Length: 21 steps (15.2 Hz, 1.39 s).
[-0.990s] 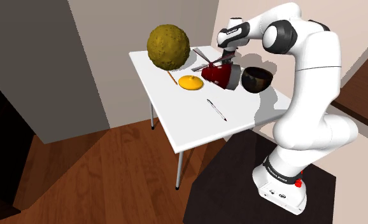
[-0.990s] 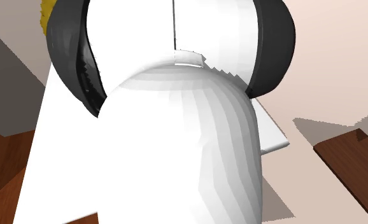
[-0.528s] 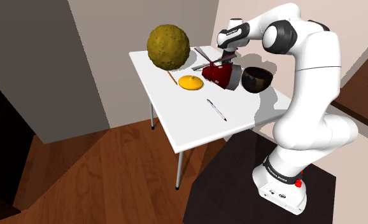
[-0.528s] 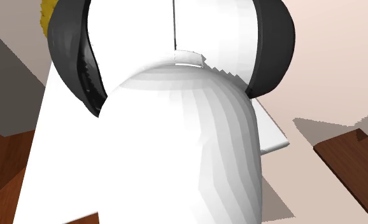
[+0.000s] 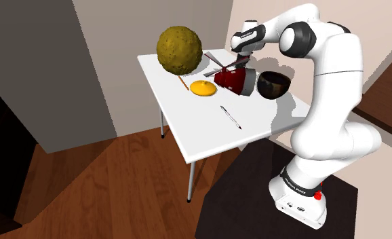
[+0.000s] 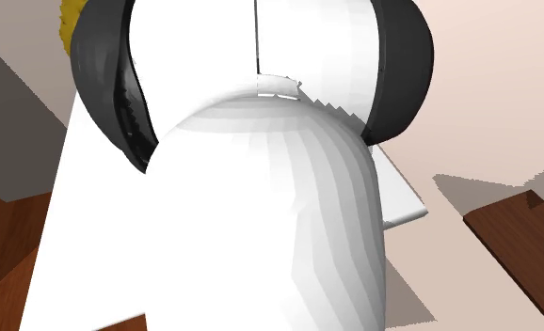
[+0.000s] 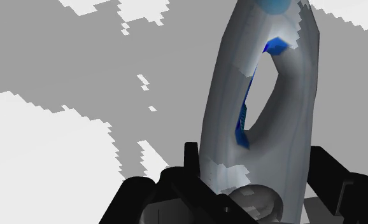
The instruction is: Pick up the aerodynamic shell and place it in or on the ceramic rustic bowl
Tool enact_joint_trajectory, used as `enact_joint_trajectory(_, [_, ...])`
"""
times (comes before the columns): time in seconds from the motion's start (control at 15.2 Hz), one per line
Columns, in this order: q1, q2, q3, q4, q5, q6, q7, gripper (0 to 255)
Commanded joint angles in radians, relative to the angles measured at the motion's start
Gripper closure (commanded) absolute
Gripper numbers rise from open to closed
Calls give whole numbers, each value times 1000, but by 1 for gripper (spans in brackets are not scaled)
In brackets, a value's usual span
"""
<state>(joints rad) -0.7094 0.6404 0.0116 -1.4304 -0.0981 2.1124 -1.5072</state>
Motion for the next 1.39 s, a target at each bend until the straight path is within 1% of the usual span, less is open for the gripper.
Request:
enact_joint_trajectory(0.0, [1, 1, 1, 0, 0, -2, 0, 255])
enact_joint_trajectory(0.13, [-2, 2, 0, -4, 1, 2, -3, 255])
enact_joint_trajectory(0.73, [-2, -42, 2, 48, 5, -94, -11, 255])
enact_joint_trajectory(1.32, [-1, -70, 3, 126, 9, -198, -20, 255])
